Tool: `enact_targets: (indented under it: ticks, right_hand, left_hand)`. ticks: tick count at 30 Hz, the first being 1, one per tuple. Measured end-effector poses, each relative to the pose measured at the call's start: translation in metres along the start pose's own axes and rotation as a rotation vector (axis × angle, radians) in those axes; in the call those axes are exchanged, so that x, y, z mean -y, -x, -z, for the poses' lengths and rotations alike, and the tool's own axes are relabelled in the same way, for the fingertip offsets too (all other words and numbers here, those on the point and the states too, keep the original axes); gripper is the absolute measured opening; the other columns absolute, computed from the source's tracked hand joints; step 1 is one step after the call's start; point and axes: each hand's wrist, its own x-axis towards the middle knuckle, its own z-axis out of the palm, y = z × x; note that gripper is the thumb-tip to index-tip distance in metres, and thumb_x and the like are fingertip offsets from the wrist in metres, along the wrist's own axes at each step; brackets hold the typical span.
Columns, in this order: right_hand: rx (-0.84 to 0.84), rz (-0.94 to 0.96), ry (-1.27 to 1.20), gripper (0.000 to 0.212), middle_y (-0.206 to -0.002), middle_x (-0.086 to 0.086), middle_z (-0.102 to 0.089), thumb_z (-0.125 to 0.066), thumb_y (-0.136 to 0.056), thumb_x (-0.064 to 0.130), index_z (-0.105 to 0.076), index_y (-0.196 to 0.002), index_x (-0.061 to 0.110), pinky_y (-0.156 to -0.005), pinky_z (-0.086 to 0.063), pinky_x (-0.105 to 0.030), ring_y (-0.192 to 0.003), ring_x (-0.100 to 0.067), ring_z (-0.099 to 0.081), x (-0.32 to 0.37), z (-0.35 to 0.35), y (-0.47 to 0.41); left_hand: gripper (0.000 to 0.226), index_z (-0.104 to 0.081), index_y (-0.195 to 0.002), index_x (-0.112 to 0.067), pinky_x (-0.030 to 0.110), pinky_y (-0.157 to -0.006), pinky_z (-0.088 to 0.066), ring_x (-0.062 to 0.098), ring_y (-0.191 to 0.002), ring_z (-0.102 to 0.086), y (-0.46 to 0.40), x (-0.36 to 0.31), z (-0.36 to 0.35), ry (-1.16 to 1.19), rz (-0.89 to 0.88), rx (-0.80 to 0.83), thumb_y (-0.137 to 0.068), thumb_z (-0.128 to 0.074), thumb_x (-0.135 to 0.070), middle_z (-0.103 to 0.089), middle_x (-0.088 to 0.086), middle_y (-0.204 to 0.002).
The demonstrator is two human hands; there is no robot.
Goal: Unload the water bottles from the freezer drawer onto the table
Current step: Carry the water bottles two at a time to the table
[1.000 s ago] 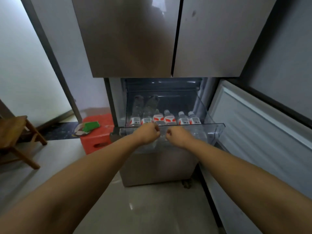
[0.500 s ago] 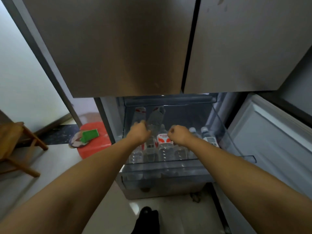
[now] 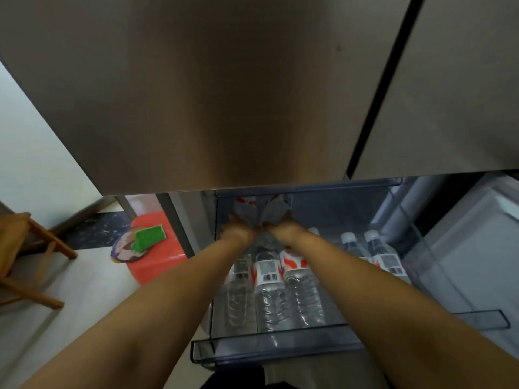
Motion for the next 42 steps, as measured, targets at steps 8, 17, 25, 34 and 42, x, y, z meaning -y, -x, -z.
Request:
enact_targets:
  ticks: [8, 17, 25, 34, 42]
  right_hand:
    - [0.045, 0.035, -0.004, 0.04, -0.131, -0.014, -0.057, -0.05, -0.097, 0.031, -0.054, -0.129, 0.008, -0.089, -0.043, -0.028, -0.119, -0.029, -0.056, 0.007, 0.023, 0.06]
    - [0.271, -0.028, 0.056, 0.063, -0.13, -0.007, -0.054, -0.063, -0.088, 0.042, -0.037, -0.14, 0.02, -0.074, -0.054, -0.029, -0.1, -0.023, -0.06, -0.024, 0.035, 0.115]
    - [0.514, -0.154, 0.098, 0.061, -0.125, -0.013, -0.059, -0.075, -0.08, 0.034, -0.049, -0.131, 0.013, -0.081, -0.059, -0.035, -0.109, -0.025, -0.063, -0.038, 0.048, 0.116]
    - [0.221, -0.112, -0.236, 0.053, -0.108, -0.005, -0.062, -0.055, -0.089, 0.055, -0.052, -0.122, 0.014, -0.08, -0.05, -0.033, -0.101, -0.025, -0.061, -0.026, 0.022, 0.088]
    - [0.105, -0.225, -0.538, 0.059, -0.097, -0.011, -0.07, -0.069, -0.069, 0.055, -0.061, -0.105, 0.009, -0.084, -0.056, -0.041, -0.086, -0.029, -0.069, -0.031, 0.02, 0.083]
  left_hand:
    - [0.07, -0.048, -0.132, -0.017, 0.048, -0.101, -0.045, 0.036, -0.117, -0.053, 0.033, -0.004, -0.009, 0.05, 0.193, -0.046, -0.076, -0.058, -0.056, -0.054, 0.016, -0.13]
    - [0.121, 0.002, -0.152, -0.023, 0.05, -0.111, -0.036, 0.038, -0.136, -0.036, 0.113, -0.002, -0.008, 0.089, 0.188, 0.054, -0.067, -0.081, -0.044, -0.031, 0.019, -0.15]
    - [0.127, 0.027, -0.146, -0.021, 0.05, -0.116, -0.027, 0.035, -0.142, -0.026, 0.131, 0.01, -0.014, 0.058, 0.161, 0.177, -0.076, -0.078, -0.022, -0.024, 0.016, -0.153]
    - [0.068, -0.046, -0.128, -0.016, 0.048, -0.096, -0.047, 0.035, -0.112, -0.059, 0.105, 0.013, 0.0, 0.484, 0.32, 0.226, -0.085, -0.045, -0.069, -0.062, 0.012, -0.121]
    - [0.059, -0.059, -0.107, -0.007, 0.042, -0.078, -0.057, 0.029, -0.077, -0.073, 0.098, -0.005, 0.004, 0.637, 0.392, 0.357, -0.08, -0.064, -0.059, -0.074, 0.014, -0.085]
